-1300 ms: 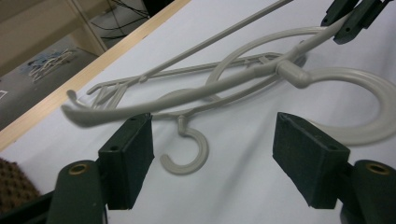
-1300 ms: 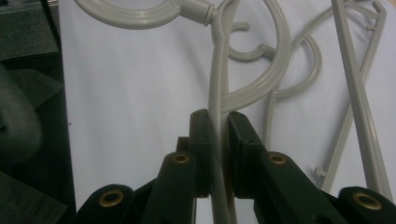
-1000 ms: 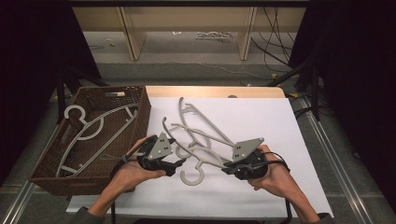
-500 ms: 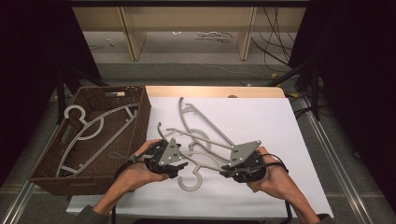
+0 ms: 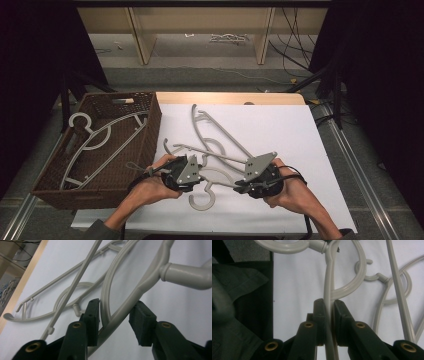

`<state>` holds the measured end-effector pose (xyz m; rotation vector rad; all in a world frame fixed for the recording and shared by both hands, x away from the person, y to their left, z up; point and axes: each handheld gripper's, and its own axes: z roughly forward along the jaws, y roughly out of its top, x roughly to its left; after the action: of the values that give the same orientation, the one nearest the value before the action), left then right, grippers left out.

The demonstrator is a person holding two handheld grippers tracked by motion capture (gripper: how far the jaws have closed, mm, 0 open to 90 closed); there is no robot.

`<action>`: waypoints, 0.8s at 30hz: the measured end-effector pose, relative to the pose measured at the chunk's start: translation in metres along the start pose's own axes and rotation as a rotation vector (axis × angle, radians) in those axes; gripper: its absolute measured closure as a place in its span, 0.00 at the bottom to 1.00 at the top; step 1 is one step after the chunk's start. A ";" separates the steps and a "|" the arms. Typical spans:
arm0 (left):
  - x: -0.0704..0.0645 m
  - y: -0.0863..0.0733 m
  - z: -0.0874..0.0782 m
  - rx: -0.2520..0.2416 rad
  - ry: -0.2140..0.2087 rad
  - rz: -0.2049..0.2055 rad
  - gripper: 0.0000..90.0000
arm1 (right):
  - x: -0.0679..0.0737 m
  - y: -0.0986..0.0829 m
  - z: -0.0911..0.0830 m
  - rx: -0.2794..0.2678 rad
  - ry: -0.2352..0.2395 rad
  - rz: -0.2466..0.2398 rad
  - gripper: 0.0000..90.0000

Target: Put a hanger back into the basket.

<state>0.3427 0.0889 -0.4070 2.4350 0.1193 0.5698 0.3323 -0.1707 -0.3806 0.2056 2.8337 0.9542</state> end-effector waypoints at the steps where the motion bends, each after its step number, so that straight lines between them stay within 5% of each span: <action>1: -0.001 0.000 0.000 0.007 0.002 0.010 0.71 | 0.000 0.000 0.001 0.004 0.003 0.004 0.91; 8: -0.003 0.004 -0.004 0.020 -0.041 0.051 0.76 | -0.002 -0.002 -0.003 0.002 0.014 -0.039 0.91; 16: -0.003 0.004 -0.006 0.003 -0.085 0.041 0.80 | -0.004 -0.002 -0.007 0.000 -0.003 -0.095 0.90; 24: -0.002 0.008 -0.013 -0.053 -0.106 0.014 0.84 | -0.009 -0.004 -0.019 -0.059 -0.045 -0.147 0.86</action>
<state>0.3349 0.0889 -0.3938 2.4103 0.0427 0.4430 0.3376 -0.1865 -0.3674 0.0117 2.7312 0.9868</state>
